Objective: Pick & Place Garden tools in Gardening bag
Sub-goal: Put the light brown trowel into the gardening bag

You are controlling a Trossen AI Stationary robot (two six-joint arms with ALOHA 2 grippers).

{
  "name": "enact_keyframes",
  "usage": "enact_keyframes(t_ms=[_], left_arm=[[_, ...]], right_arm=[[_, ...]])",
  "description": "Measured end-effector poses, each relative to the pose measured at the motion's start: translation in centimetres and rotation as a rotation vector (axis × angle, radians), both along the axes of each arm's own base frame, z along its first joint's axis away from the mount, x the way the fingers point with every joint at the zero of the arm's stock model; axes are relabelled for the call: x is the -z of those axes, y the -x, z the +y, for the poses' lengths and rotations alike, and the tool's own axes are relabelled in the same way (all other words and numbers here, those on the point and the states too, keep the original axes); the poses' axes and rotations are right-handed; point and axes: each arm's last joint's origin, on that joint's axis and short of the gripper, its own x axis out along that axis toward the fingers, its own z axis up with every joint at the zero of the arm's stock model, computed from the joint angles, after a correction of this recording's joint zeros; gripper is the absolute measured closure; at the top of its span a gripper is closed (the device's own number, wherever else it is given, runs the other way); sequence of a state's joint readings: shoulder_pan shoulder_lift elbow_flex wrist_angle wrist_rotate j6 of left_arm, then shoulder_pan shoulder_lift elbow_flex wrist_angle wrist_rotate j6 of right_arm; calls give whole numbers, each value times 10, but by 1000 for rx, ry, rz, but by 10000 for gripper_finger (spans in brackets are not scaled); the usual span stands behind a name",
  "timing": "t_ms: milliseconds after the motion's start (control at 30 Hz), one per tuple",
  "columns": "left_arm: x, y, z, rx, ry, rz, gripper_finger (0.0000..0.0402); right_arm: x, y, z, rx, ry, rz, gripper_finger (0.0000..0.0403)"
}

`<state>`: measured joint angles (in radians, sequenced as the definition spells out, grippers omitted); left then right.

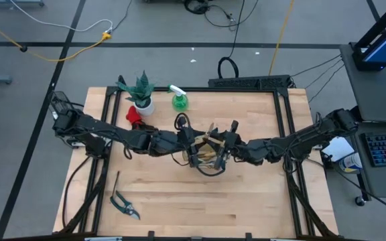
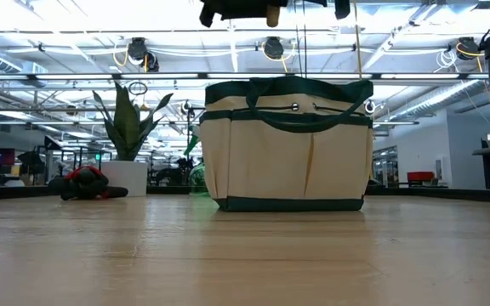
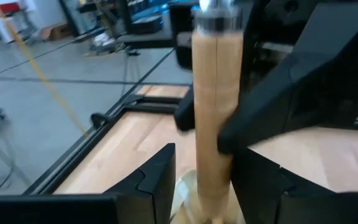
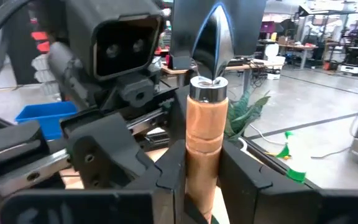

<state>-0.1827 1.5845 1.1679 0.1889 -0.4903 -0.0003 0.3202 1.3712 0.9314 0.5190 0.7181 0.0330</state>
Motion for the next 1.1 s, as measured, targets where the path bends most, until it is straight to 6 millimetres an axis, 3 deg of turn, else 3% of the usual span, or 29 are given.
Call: enact_keyframes(t_ms=[400,700,933,1100], left_arm=[[-1,-2,7,13,-22,-6,254],[0,-1,7,14,-28,11,331],[2,-1,7,17,-34,34,330],[5,0,7,13,-35,69,326]], right_arm=[[0,-2,-6,-18,-6,-3,333],[1,-3,-8,-6,-2,8,333],[5,-3,-8,-10,6,47,325],[6,-3,-8,-7,10,59,293]])
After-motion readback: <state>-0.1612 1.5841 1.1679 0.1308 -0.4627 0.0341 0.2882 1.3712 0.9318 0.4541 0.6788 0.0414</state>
